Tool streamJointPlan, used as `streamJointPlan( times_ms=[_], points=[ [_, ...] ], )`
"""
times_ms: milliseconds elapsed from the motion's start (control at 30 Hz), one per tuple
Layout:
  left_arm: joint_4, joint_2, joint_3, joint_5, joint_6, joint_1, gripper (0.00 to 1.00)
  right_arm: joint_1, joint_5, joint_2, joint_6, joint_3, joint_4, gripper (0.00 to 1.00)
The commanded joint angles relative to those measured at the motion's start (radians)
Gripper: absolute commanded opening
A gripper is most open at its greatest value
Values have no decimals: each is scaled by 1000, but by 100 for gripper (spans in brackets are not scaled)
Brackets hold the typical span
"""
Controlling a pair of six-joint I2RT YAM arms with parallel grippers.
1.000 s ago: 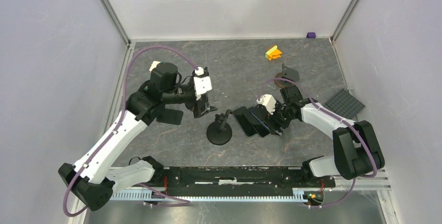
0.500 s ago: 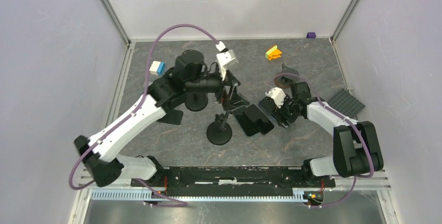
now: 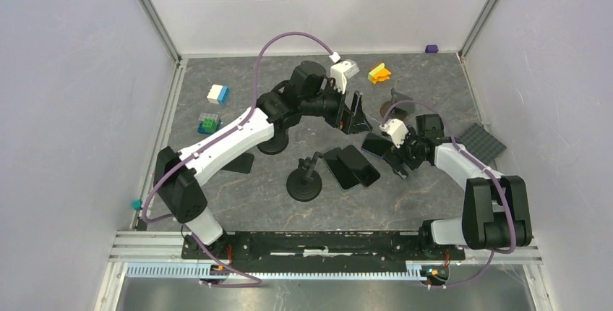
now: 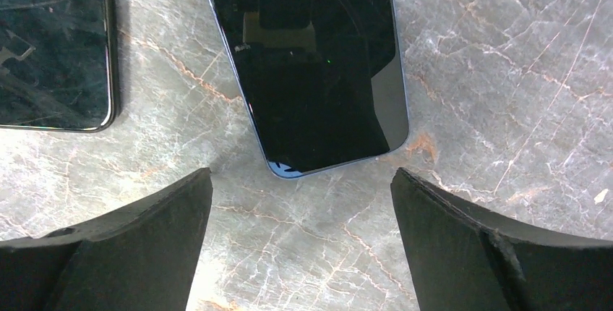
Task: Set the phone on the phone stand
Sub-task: Move the phone to the center of the board.
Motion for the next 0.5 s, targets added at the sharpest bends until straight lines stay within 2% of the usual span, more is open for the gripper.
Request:
streamJointPlan(
  times_ms=[0,467],
  points=[
    [54,-21,16,-36,-9,-2,96,0,-29,-26,-32,16,38,98],
    [34,-109,-37,-47,93,42,99,22,-106,239,-159,244,-33,98]
  ],
)
